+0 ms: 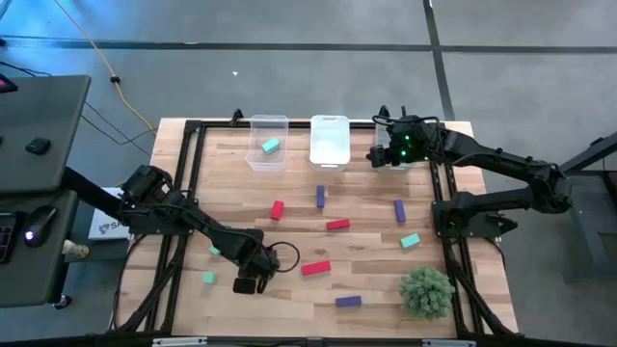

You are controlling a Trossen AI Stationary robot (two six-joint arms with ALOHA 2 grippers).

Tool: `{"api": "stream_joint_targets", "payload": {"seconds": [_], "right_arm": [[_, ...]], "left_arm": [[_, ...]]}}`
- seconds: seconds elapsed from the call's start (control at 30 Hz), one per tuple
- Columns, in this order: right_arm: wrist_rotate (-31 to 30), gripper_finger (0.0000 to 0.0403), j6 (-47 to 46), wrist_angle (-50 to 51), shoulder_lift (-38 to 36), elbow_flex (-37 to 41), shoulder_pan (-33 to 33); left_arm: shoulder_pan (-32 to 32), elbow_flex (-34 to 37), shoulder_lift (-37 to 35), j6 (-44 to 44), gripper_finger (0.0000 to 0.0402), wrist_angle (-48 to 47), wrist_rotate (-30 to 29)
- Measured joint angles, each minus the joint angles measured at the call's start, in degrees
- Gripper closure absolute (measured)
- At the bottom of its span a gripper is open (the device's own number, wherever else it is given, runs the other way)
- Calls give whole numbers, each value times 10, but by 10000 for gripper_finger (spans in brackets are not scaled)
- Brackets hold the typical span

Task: Sort & place blocks by color
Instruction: Put the violet block into the white bin

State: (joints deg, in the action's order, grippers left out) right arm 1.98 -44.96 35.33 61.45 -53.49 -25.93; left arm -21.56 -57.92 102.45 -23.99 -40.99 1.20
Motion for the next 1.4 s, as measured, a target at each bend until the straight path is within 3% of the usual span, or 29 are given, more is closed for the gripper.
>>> {"api": "stream_joint_targets", "payload": {"seconds": [0.2,0.5,1.0,1.4], "right_arm": [[0,233,0,0,0,0,0],[0,233,0,0,0,0,0],[33,233,0,-7,0,0,0],[150,233,20,-80,0,0,0]], "left_arm": [[-22,1,1,2,336,4,-43],[-26,1,1,5,396,11,-52],[-15,1,-19,6,401,41,-54],[40,0,-62,3,401,82,-85]]}}
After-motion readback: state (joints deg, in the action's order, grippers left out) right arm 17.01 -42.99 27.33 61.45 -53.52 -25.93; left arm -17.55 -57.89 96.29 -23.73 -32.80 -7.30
